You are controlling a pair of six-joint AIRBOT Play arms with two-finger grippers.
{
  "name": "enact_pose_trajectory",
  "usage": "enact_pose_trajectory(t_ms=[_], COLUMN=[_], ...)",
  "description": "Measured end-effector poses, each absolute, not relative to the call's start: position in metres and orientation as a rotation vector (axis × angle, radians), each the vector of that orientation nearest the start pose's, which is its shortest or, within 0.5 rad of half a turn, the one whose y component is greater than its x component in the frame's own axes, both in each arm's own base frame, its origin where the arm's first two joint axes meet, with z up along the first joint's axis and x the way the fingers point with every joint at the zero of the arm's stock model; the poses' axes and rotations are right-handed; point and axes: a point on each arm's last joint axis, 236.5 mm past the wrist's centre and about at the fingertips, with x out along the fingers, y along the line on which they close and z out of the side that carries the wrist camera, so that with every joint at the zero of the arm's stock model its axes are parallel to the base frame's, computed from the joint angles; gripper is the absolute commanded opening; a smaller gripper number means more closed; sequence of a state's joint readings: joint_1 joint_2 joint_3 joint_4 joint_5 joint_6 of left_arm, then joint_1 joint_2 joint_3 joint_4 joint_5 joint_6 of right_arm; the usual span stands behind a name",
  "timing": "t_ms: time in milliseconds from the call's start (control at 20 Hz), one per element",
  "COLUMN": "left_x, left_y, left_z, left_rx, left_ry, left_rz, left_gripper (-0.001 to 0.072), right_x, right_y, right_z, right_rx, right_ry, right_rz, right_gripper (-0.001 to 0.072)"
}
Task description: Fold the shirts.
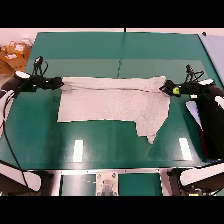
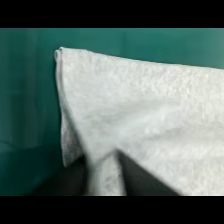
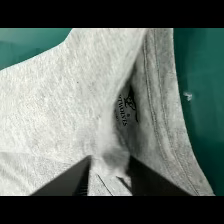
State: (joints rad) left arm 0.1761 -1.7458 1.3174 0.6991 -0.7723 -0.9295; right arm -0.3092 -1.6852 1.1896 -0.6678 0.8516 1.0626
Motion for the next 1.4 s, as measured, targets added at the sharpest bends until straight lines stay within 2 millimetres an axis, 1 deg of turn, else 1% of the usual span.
enact_pose_trajectory(t_ms=[50, 150, 200, 250, 300, 350, 400, 500, 600, 700, 750, 800, 850, 900, 950, 1000, 1050, 1100, 1200, 1250, 1300, 1400], left_x=[0.531, 0.529, 0.525, 0.519, 0.512, 0.504, 0.494, 0.473, 0.453, 0.425, 0.411, 0.391, 0.371, 0.351, 0.331, 0.312, 0.298, 0.283, 0.267, 0.263, 0.265, 0.270], left_y=[-0.035, -0.034, -0.033, -0.030, -0.025, -0.017, -0.010, -0.002, -0.002, -0.009, -0.016, -0.023, -0.031, -0.039, -0.045, -0.054, -0.061, -0.068, -0.087, -0.097, -0.106, -0.117], left_z=[-0.055, -0.045, -0.041, -0.037, -0.034, -0.032, -0.028, -0.020, -0.007, 0.006, 0.011, 0.012, 0.013, 0.012, 0.005, -0.002, -0.012, -0.025, -0.048, -0.058, -0.067, -0.081], left_rx=[-0.421, -0.423, -0.422, -0.427, -0.428, -0.433, -0.444, -0.486, -0.513, -0.509, -0.513, -0.513, -0.522, -0.537, -0.546, -0.562, -0.581, -0.593, -0.620, -0.627, -0.636, -0.650], left_ry=[0.946, 0.962, 0.982, 1.015, 1.054, 1.099, 1.151, 1.244, 1.310, 1.354, 1.357, 1.366, 1.367, 1.359, 1.359, 1.358, 1.354, 1.361, 1.367, 1.365, 1.345, 1.313], left_rz=[-0.344, -0.373, -0.389, -0.403, -0.407, -0.401, -0.400, -0.392, -0.388, -0.378, -0.373, -0.357, -0.341, -0.316, -0.292, -0.270, -0.246, -0.224, -0.208, -0.207, -0.200, -0.175], left_gripper=[0.0683, 0.0681, 0.0640, 0.0469, 0.0152, 0.0019, 0.0018, 0.0016, 0.0016, 0.0015, 0.0016, 0.0018, 0.0021, 0.0154, 0.0443, 0.0499, 0.0499, 0.0499, 0.0499, 0.0499, 0.0499, 0.0499], right_x=[0.489, 0.486, 0.481, 0.474, 0.466, 0.456, 0.443, 0.417, 0.385, 0.347, 0.326, 0.307, 0.288, 0.271, 0.258, 0.246, 0.238, 0.234, 0.232, 0.234, 0.237, 0.243], right_y=[-0.011, -0.023, -0.031, -0.039, -0.049, -0.059, -0.065, -0.072, -0.070, -0.065, -0.062, -0.058, -0.052, -0.044, -0.037, -0.027, -0.018, -0.010, 0.005, 0.011, 0.016, 0.026], right_z=[-0.068, -0.057, -0.051, -0.046, -0.040, -0.034, -0.029, -0.021, -0.018, -0.023, -0.028, -0.033, -0.040, -0.047, -0.053, -0.061, -0.067, -0.073, -0.082, -0.086, -0.090, -0.098], right_rx=[0.671, 0.670, 0.675, 0.679, 0.686, 0.688, 0.697, 0.718, 0.729, 0.746, 0.755, 0.768, 0.780, 0.797, 0.816, 0.829, 0.839, 0.843, 0.843, 0.842, 0.840, 0.861], right_ry=[1.031, 1.038, 1.050, 1.064, 1.077, 1.089, 1.105, 1.127, 1.162, 1.209, 1.240, 1.268, 1.294, 1.321, 1.339, 1.361, 1.376, 1.380, 1.384, 1.381, 1.378, 1.374], right_rz=[0.207, 0.197, 0.188, 0.177, 0.159, 0.141, 0.124, 0.082, 0.035, -0.039, -0.082, -0.118, -0.146, -0.165, -0.177, -0.181, -0.175, -0.170, -0.152, -0.143, -0.137, -0.126], right_gripper=[0.0318, 0.0242, 0.0137, 0.0016, 0.0014, 0.0013, 0.0014, 0.0013, 0.0014, 0.0015, 0.0053, 0.0248, 0.0393, 0.0409, 0.0409, 0.0409, 0.0408, 0.0408, 0.0406, 0.0406, 0.0406, 0.0406])
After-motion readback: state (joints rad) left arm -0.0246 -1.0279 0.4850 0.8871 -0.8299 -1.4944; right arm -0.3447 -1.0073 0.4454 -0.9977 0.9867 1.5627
